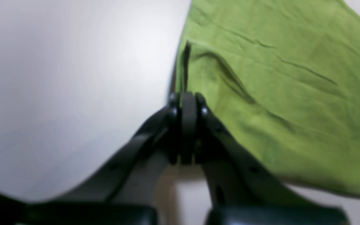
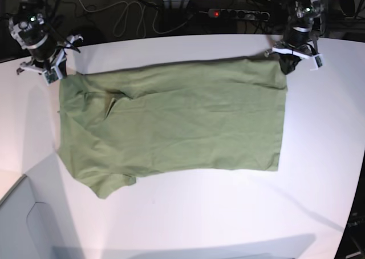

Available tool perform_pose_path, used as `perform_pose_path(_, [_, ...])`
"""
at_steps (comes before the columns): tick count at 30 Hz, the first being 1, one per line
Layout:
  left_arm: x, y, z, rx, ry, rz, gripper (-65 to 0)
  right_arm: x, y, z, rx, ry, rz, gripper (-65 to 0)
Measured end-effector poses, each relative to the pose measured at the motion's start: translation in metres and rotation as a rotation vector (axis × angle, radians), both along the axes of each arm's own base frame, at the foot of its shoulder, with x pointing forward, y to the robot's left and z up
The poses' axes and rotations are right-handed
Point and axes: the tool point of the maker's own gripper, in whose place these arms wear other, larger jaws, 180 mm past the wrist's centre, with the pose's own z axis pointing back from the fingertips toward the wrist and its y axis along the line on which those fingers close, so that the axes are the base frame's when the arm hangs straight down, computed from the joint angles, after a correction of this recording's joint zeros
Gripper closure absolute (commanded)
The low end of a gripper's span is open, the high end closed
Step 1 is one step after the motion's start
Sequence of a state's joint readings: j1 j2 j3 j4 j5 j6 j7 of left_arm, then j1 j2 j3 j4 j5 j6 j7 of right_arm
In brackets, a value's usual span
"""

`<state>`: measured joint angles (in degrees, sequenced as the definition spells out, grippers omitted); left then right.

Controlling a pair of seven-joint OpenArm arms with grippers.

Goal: Fold the T-shirt properly
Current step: 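Drag the shirt back toward the robot with both grippers, then open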

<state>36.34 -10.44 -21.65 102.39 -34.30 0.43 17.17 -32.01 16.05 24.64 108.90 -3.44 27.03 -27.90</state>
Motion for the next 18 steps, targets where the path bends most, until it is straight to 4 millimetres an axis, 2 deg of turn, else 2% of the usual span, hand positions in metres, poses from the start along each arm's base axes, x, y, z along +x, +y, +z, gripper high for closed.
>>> perform_pose_path(9, [-0.020, 0.000, -0.009, -0.001, 0.053, 0.001, 0.0, -0.026, 0.001, -0.010, 0.003, 0.064, 0.005, -0.2])
perform_pose_path(18, [-0.031, 0.001, -0.015, -0.002, 0.086, 0.003, 0.0, -0.028, 0.001, -0.011, 0.002, 0.072, 0.003, -0.2])
